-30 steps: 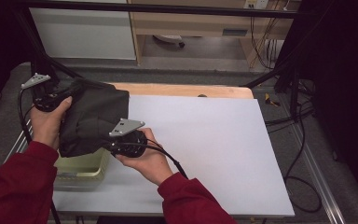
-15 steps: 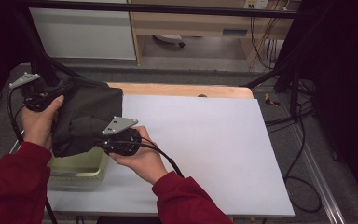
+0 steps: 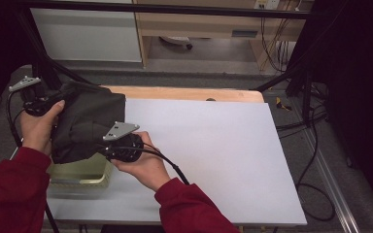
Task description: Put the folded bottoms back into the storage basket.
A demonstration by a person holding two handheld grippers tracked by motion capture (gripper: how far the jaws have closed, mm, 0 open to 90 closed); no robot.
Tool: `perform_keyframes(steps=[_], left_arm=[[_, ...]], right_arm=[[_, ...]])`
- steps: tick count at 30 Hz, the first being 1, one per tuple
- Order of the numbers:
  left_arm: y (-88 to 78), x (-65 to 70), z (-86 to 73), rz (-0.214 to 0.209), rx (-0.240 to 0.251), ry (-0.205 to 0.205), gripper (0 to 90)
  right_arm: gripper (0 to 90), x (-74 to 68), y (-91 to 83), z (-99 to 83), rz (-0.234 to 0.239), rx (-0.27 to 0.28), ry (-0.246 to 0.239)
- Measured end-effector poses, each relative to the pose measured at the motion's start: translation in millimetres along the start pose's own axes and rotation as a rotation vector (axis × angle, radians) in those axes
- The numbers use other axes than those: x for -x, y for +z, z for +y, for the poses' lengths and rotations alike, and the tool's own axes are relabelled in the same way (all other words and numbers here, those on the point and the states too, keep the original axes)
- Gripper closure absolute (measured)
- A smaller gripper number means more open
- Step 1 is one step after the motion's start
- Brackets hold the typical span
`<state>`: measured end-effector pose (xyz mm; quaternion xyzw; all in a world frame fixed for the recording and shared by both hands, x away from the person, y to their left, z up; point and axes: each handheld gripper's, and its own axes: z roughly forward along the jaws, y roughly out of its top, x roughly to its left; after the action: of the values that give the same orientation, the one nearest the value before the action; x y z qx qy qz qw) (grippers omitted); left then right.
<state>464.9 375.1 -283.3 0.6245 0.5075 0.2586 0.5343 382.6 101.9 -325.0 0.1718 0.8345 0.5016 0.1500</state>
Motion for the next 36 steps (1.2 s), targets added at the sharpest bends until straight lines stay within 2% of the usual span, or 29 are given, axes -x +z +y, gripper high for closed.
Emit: perform_keyframes(steps=[9, 14, 28, 36], left_arm=[[-0.8, -4.1, 0.1, 0.002, -0.015, 0.008, 82.2], [-0.9, -4.3, 1.7, -0.015, -0.029, 0.036, 82.1], [-4.8, -13.2, 1.1, 0.008, -0.048, 0.052, 82.1], [-6.7, -20.2, -1.9, 0.016, -0.039, 0.056, 82.1]], right_arm=[[60.7, -3.0, 5.1, 0.2, 0.002, -0.003, -0.006], [60.8, -4.3, 8.2, -0.2, 0.007, -0.004, 0.007], [60.9, -9.9, 19.7, 1.7, 0.015, -0.001, 0.013], [60.9, -12.9, 27.8, 1.8, 0.015, -0.004, 0.013]])
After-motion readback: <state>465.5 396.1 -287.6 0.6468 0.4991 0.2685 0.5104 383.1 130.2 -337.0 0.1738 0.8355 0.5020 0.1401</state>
